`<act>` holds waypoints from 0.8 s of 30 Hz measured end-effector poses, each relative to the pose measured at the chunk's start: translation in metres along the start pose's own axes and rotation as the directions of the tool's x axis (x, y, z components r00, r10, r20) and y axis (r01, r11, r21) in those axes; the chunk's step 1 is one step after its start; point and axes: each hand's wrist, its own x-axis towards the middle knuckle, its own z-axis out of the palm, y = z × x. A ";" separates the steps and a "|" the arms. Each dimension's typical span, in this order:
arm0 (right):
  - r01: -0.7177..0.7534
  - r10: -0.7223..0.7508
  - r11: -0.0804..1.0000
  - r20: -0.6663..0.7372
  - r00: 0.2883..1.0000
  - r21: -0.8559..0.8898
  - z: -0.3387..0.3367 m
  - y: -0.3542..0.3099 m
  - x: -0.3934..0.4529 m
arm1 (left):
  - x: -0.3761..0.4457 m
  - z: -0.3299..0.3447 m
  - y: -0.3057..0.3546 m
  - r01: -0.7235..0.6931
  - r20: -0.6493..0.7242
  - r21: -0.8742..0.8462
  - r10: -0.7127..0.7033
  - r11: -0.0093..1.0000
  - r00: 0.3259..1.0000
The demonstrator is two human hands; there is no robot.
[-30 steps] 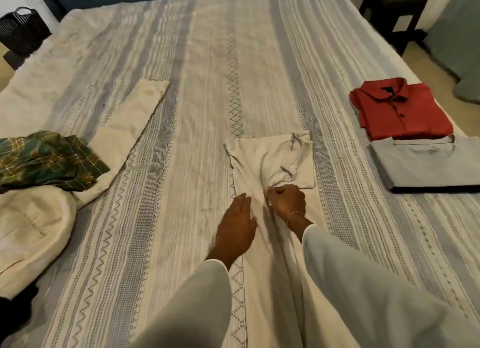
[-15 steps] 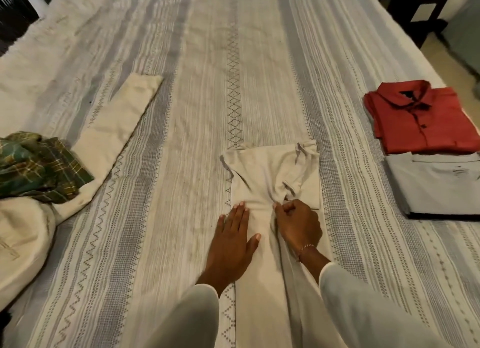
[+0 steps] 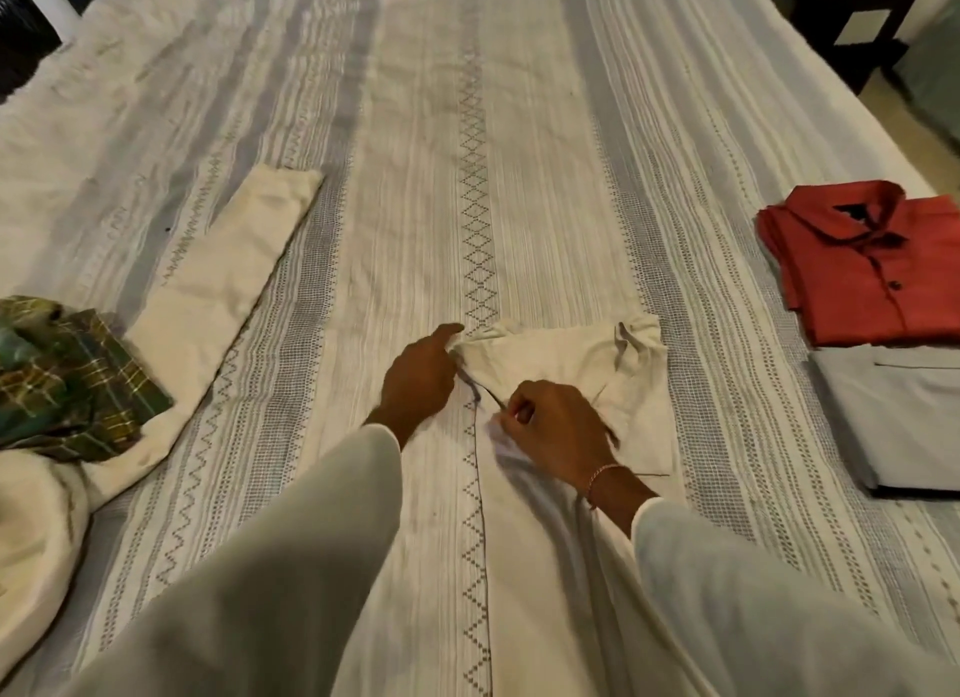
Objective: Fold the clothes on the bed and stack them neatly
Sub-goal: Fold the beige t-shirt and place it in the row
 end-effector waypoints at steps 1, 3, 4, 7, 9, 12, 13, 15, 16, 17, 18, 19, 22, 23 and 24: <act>-0.008 0.009 1.000 0.015 1.000 -0.013 0.008 -0.005 -0.001 | 0.008 -0.003 -0.005 -0.016 0.016 -0.009 0.016 1.000 1.000; -0.033 0.033 0.997 0.011 0.999 -0.067 0.020 -0.013 -0.005 | 0.020 -0.008 -0.007 -0.038 0.032 -0.049 0.039 0.998 0.999; -0.029 0.029 0.992 -0.003 1.000 -0.123 0.027 -0.015 -0.007 | 0.026 -0.009 -0.006 -0.034 0.055 -0.086 0.039 0.996 0.998; 0.034 -0.047 0.971 -0.051 0.998 -0.238 0.044 -0.017 -0.009 | 0.040 -0.018 -0.002 0.017 0.176 -0.198 0.019 0.980 0.984; 0.097 -0.121 0.954 -0.069 0.990 -0.283 0.054 -0.014 -0.008 | 0.050 -0.024 0.000 0.036 0.251 -0.202 0.016 0.979 0.968; 0.204 -0.244 0.915 -0.076 0.967 -0.348 0.062 -0.008 -0.010 | 0.061 -0.030 0.006 -0.016 0.235 -0.102 0.040 0.995 0.971; 0.227 -0.257 0.920 -0.056 0.965 -0.320 0.062 -0.006 -0.011 | 0.064 -0.030 0.008 -0.055 0.203 -0.025 0.059 0.998 0.977; 0.234 -0.244 0.948 -0.023 0.970 -0.215 0.058 -0.004 -0.011 | 0.066 -0.025 0.010 -0.103 0.162 0.133 0.081 0.986 0.983; 0.213 -0.225 0.962 -0.053 0.973 -0.172 0.051 -0.003 -0.011 | 0.064 -0.020 0.011 -0.118 0.149 0.183 0.091 0.976 0.985; 0.186 -0.204 0.972 -0.122 0.971 -0.147 0.044 -0.002 -0.010 | 0.061 -0.016 0.012 -0.129 0.134 0.212 0.102 0.969 0.986; 0.144 -0.170 0.981 -0.218 0.961 -0.130 0.035 0.000 -0.009 | 0.056 -0.012 0.012 -0.135 0.102 0.227 0.114 0.964 0.988; 0.081 -0.114 0.990 -0.325 0.939 -0.115 0.022 0.008 -0.007 | 0.051 -0.005 0.015 -0.145 0.041 0.236 0.140 0.961 0.989; -0.232 0.139 0.968 -0.573 0.808 -0.093 -0.015 0.040 0.001 | 0.030 0.011 0.023 -0.205 -0.207 0.370 0.295 0.906 0.933; -0.348 0.240 0.935 -0.595 0.767 -0.071 -0.026 0.049 0.003 | 0.022 0.018 0.027 -0.235 -0.242 0.414 0.355 0.880 0.903; -0.447 0.340 0.893 -0.580 0.740 -0.046 -0.035 0.056 0.006 | 0.014 0.027 0.032 -0.268 -0.237 0.436 0.397 0.859 0.886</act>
